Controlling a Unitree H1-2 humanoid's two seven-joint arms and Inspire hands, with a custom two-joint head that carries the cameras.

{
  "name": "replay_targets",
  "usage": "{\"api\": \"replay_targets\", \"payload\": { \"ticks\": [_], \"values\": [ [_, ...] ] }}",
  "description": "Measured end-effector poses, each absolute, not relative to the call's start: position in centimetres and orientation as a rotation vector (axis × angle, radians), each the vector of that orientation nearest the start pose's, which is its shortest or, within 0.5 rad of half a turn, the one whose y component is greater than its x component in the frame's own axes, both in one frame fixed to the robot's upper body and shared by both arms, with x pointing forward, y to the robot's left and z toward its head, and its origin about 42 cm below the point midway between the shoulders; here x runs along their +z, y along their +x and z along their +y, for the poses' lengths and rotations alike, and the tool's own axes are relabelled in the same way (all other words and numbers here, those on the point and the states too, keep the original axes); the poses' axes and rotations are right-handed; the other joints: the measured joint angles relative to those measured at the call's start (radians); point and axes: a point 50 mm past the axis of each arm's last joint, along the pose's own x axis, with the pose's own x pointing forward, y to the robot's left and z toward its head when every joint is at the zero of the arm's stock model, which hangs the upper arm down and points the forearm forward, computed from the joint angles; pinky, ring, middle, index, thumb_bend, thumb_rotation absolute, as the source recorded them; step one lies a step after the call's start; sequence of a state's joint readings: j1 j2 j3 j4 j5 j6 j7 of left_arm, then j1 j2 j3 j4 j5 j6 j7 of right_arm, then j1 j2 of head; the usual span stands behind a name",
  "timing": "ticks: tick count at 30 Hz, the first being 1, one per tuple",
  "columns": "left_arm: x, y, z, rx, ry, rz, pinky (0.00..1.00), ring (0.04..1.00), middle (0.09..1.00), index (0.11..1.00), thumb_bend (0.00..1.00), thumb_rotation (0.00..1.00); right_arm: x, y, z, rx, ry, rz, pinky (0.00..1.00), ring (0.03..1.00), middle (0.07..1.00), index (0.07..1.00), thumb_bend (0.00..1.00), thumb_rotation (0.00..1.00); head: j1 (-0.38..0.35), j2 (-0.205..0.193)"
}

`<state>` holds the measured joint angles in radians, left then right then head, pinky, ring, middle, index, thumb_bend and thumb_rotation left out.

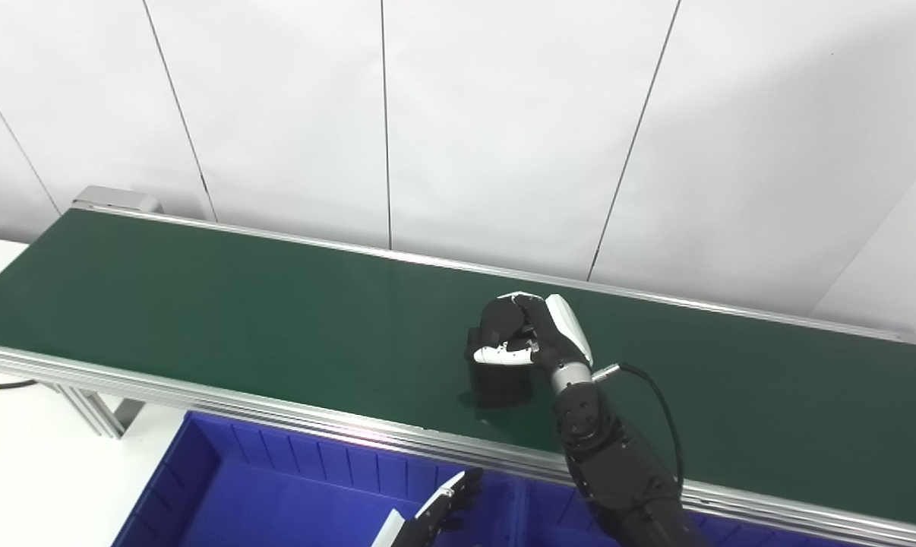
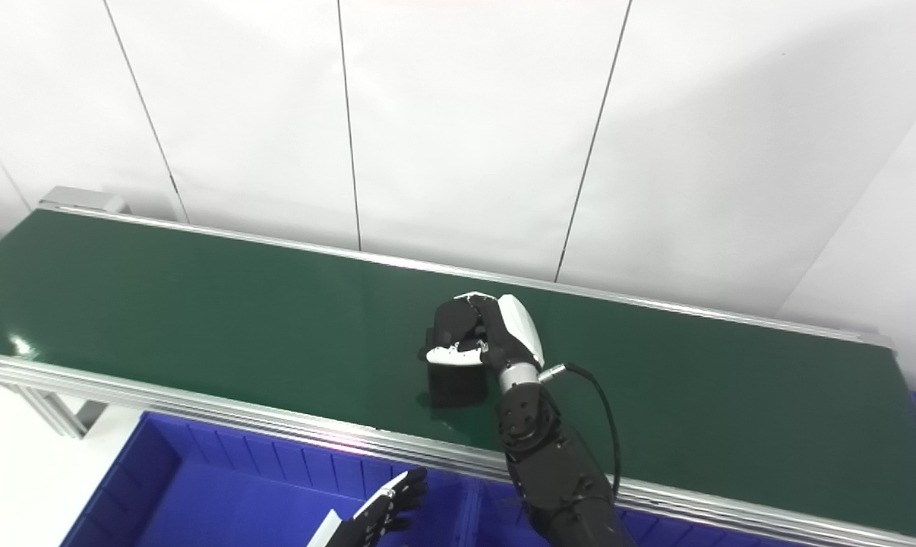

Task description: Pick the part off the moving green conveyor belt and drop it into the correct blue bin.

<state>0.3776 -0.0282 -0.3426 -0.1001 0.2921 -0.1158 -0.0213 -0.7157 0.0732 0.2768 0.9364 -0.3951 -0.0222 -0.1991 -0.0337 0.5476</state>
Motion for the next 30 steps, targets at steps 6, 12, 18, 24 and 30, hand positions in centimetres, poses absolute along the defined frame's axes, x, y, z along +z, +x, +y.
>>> {"api": "replay_targets", "payload": {
  "ticks": [6, 12, 18, 24, 30],
  "values": [
    [5.7, 14.8, 12.4, -0.299, 0.172, 0.105, 0.85, 0.895, 0.910, 0.919, 0.83, 0.90, 10.9, 46.0, -6.8, 0.228, -0.601, 0.054, 0.13, 0.402, 0.495, 0.540, 0.52, 0.00, -0.009, -0.006],
    [5.6, 15.0, 12.3, -0.301, 0.165, 0.106, 0.84, 0.900, 0.921, 0.924, 0.80, 0.90, 10.7, 45.6, -7.5, 0.173, -0.561, 0.036, 0.22, 0.414, 0.501, 0.514, 0.52, 0.00, -0.032, 0.000],
    [5.5, 15.2, 12.3, -0.302, 0.143, 0.107, 0.90, 0.922, 0.922, 0.930, 0.79, 0.90, 10.9, 44.2, -8.8, 0.121, -0.470, -0.003, 0.20, 0.414, 0.504, 0.505, 0.52, 0.00, -0.043, 0.014],
    [5.7, 15.8, 12.2, -0.304, 0.114, 0.098, 0.91, 0.925, 0.915, 0.931, 0.78, 0.89, 11.9, 41.8, -10.9, 0.090, -0.353, -0.064, 0.32, 0.449, 0.498, 0.488, 0.52, 0.00, -0.040, 0.017],
    [5.7, 15.8, 12.2, -0.302, 0.113, 0.101, 0.92, 0.932, 0.921, 0.935, 0.77, 0.90, 13.2, 38.7, -13.5, 0.089, -0.284, -0.126, 0.43, 0.430, 0.520, 0.490, 0.52, 0.00, -0.037, 0.024]
  ]
}}
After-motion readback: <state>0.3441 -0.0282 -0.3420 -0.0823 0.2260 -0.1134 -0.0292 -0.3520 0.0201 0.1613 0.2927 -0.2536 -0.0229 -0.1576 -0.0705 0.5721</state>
